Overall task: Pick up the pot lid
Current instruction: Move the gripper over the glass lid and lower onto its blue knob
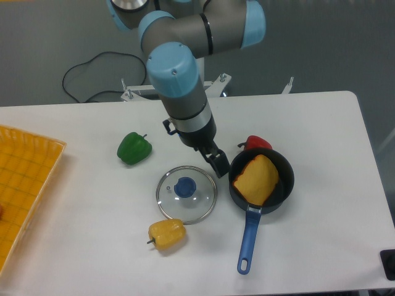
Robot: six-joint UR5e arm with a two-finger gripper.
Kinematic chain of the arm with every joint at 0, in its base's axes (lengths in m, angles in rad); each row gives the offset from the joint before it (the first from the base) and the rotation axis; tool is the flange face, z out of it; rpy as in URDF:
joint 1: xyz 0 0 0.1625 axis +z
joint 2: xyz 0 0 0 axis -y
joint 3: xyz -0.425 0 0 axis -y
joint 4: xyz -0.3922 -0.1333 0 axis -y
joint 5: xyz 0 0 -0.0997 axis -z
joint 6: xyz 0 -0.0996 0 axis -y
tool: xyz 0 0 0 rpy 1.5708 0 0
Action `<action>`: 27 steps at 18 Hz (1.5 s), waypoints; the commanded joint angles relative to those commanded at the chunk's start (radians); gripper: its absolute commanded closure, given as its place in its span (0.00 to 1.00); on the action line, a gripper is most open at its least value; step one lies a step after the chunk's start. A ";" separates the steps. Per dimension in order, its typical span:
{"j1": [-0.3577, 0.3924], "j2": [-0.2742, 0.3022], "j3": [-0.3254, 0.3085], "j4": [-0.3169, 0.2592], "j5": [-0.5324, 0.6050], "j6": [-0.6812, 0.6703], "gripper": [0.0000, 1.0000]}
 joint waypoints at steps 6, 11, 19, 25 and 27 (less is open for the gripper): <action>-0.005 0.002 0.000 0.006 -0.082 -0.069 0.00; 0.009 -0.002 -0.005 0.014 -0.213 -0.267 0.00; -0.011 -0.021 -0.005 0.015 -0.229 -0.399 0.00; -0.063 -0.093 -0.020 0.021 -0.181 -0.546 0.00; -0.083 -0.130 -0.025 0.034 -0.153 -0.467 0.00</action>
